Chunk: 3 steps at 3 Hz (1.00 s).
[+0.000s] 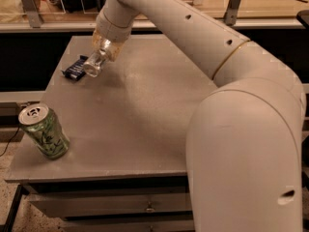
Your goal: Move redbull can near rxbar blueberry
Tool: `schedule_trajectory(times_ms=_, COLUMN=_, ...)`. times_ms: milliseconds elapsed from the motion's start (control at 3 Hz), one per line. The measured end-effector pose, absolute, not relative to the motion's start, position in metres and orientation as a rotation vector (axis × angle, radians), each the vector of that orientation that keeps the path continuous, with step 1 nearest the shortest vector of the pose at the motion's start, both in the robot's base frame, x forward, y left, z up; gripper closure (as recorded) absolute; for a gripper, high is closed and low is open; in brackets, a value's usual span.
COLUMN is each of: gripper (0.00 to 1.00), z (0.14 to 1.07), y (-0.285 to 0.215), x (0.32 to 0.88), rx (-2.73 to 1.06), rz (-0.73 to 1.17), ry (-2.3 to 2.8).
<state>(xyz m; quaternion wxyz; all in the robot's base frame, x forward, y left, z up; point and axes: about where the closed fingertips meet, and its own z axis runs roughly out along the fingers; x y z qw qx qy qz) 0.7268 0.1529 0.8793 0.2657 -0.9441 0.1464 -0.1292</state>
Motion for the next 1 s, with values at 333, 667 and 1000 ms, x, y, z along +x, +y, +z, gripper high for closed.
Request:
schedule_trajectory(times_ms=333, gripper=0.86, z=0.875, y=0.152, x=0.730, rx=-2.572, rz=-0.346, ry=0.411)
schedule_trajectory(times_ms=667, gripper=0.63, z=0.868, y=0.149, x=0.733, rx=-2.591, rz=-0.347, ry=0.440)
schedule_trajectory(times_ms=1000, gripper=0.39, z=0.862, y=0.148, x=0.735, rx=-2.609, rz=-0.350, ry=0.464)
